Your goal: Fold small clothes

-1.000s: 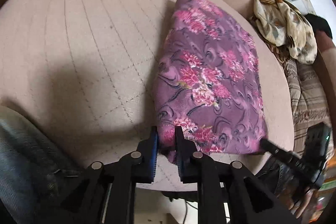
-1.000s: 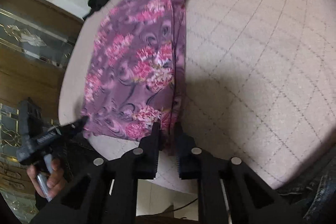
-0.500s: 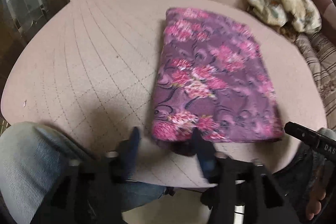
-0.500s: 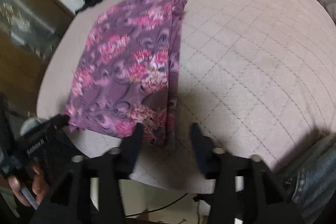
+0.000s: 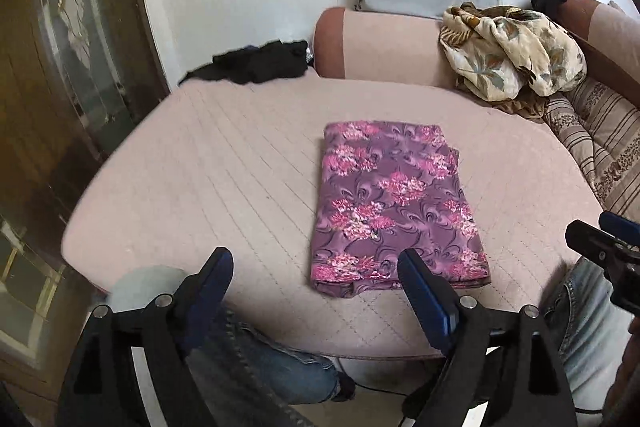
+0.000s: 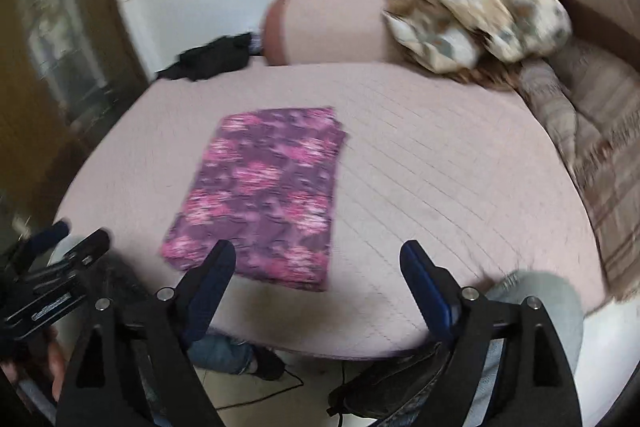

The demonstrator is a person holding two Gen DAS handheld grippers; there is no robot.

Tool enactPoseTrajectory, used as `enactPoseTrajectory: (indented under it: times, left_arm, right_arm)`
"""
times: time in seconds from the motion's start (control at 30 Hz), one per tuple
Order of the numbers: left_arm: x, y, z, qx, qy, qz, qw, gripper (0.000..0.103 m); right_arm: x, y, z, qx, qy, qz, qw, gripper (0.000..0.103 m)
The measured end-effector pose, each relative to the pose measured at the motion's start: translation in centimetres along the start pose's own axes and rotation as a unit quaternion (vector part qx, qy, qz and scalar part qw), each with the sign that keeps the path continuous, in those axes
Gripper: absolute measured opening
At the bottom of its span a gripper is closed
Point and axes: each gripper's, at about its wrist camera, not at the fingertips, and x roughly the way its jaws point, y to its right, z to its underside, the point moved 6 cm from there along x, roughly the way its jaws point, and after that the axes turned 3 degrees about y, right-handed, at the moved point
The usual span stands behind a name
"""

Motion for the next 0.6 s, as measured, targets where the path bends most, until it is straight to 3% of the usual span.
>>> enactPoseTrajectory:
  times: [0.17, 0.37, 0.6]
  left_arm:
    - [-3.5, -0.5, -1.2, -0.003, 0.014, -0.012, 0.9998, 0.088]
    - [-6.5, -0.6, -2.4, -0.017, 0.016, 0.002, 0.9997, 0.092]
    - [-8.3, 0.0, -3.3, 0.003, 0.031, 0.001, 0.9995, 0.093]
  right_arm:
    - [-3.1, -1.4, -0.5, -0.031, 0.005, 0.027, 0.999, 0.084]
    - [-6.7, -2.8, -1.7, -0.024, 0.028, -0.005, 0.999, 0.084]
    - [-8.7, -3.2, -2.8, -0.027, 0.047, 0.023, 0.998, 0.083]
